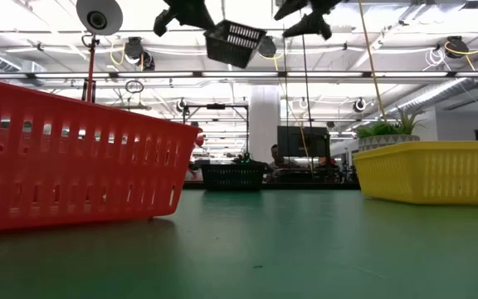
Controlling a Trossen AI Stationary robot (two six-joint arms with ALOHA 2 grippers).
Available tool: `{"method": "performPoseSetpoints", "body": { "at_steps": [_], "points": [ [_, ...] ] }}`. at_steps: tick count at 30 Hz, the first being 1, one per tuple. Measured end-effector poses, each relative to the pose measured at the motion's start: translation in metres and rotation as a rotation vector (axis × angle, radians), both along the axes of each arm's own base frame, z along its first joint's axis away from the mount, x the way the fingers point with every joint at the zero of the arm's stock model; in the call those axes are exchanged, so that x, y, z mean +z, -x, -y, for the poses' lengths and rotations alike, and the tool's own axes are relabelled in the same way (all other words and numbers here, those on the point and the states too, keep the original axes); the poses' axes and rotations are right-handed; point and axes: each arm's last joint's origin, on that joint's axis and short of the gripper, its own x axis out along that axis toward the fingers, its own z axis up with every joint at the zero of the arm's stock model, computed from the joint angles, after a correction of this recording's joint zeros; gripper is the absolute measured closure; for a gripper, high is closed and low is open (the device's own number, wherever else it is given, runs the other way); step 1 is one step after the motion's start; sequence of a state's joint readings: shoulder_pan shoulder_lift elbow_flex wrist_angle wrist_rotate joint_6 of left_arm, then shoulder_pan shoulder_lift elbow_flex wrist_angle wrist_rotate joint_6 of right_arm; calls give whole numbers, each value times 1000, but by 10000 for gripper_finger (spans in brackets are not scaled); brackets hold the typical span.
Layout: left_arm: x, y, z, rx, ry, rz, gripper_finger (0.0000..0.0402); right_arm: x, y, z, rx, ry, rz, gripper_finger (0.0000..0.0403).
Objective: Stack baskets by color
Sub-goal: Stack the bottom black bin on the top stacked black bins
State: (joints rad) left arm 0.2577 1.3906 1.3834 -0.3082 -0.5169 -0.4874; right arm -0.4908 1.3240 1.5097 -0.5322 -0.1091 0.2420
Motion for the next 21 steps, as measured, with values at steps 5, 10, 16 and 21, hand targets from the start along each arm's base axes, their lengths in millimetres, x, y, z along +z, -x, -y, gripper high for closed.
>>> {"method": "performPoseSetpoints", "body": {
  "at_steps": [5,10,16,21],
  "points": [
    [1,19,-11,-113,117,-18,395,11,20,-21,223,306,-114,146],
    [-6,30,-26,-275,323,-23,397,16,13,-47,431,550,-131,165],
    [-17,31,-32,-432,459,-66,397,-2,-19,-76,652,763,-221,192],
    [-20,32,-34,-469,505,-71,392,-25,-48,-92,753,848,-326,206]
  ]
}}
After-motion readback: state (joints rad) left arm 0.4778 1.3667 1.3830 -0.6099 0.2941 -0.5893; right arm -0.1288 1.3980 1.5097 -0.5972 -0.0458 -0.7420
